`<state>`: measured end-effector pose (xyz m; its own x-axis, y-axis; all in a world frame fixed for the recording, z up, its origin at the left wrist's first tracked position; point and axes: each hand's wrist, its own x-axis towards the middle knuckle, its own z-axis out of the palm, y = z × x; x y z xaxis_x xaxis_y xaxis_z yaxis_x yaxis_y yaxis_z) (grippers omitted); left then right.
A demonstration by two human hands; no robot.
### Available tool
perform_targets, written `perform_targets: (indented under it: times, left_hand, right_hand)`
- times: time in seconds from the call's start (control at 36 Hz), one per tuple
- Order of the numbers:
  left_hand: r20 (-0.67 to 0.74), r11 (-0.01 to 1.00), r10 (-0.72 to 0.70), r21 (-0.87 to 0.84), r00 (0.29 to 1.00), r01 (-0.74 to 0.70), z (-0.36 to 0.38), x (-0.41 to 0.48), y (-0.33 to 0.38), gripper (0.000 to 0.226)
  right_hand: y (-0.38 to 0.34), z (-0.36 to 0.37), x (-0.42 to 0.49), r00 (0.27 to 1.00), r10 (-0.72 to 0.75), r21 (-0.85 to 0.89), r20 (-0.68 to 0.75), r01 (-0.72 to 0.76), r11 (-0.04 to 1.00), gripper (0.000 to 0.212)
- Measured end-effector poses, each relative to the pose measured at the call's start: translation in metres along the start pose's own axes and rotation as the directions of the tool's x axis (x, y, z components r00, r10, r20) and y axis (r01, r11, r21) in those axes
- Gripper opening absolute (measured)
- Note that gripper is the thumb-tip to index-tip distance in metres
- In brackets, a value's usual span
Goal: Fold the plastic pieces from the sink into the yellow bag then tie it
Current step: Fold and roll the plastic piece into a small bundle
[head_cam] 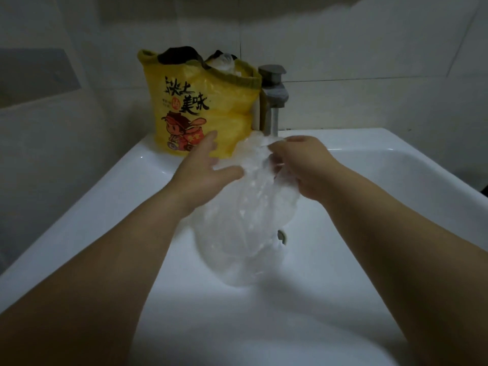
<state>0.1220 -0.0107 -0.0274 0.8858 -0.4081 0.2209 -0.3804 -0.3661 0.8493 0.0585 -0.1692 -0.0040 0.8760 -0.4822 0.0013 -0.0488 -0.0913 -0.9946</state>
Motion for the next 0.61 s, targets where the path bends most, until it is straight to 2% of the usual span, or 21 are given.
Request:
perform_targets:
  times: [0.03, 0.08, 0.11, 0.17, 0.25, 0.36, 0.42, 0.47, 0.56, 0.61]
  left_hand:
    - [0.059, 0.995, 0.001, -0.102, 0.998, 0.005, 0.003, -0.003, 0.005, 0.088]
    - [0.147, 0.991, 0.029, -0.130, 0.989, -0.010, 0.008, -0.003, 0.005, 0.071]
    - [0.147, 0.992, 0.063, -0.116, 0.987, -0.046, 0.010, -0.004, 0.004, 0.050]
    - [0.043, 0.988, 0.069, -0.140, 0.997, -0.062, 0.009, -0.004, 0.003, 0.007]
    - [-0.096, 0.960, -0.020, -0.278, 0.995, -0.008, 0.001, 0.003, 0.005, 0.015]
    - [-0.213, 0.937, -0.131, -0.346, 0.968, 0.051, -0.007, 0.011, 0.000, 0.034]
    - [-0.211, 0.926, -0.171, -0.367, 0.962, 0.084, -0.009, 0.012, -0.003, 0.041]
    - [-0.160, 0.912, -0.207, -0.389, 0.965, 0.131, -0.009, 0.011, -0.001, 0.046]
    - [-0.073, 0.908, -0.176, -0.398, 0.982, 0.133, -0.010, 0.010, -0.001, 0.023]
    - [-0.008, 0.910, -0.150, -0.392, 0.989, 0.135, -0.010, 0.010, -0.001, 0.011]
  right_hand:
    - [0.000, 0.003, -0.003, 0.999, -0.016, -0.027, 0.046, 0.017, 0.999, 0.017]
    - [0.001, 0.005, -0.007, 0.993, -0.041, -0.050, 0.114, 0.046, 0.998, 0.021]
    - [0.000, 0.005, -0.008, 0.990, -0.051, -0.063, 0.132, 0.060, 0.996, 0.022]
    - [-0.001, 0.003, -0.009, 0.989, -0.060, -0.154, 0.137, 0.081, 0.985, 0.021]
    - [0.002, -0.002, -0.003, 0.992, -0.063, -0.355, 0.110, 0.098, 0.930, 0.017]
    - [0.005, -0.011, 0.001, 0.992, 0.081, -0.394, 0.096, -0.036, 0.918, 0.022]
    - [0.003, -0.015, 0.001, 0.976, 0.165, -0.334, 0.145, -0.108, 0.936, 0.019]
    - [-0.001, -0.017, -0.001, 0.958, 0.184, -0.210, 0.222, -0.137, 0.968, 0.011]
    - [-0.008, -0.017, -0.006, 0.958, 0.056, 0.128, 0.280, -0.096, 0.987, 0.010]
    - [-0.014, -0.018, -0.012, 0.930, -0.039, 0.273, 0.365, -0.067, 0.960, 0.009]
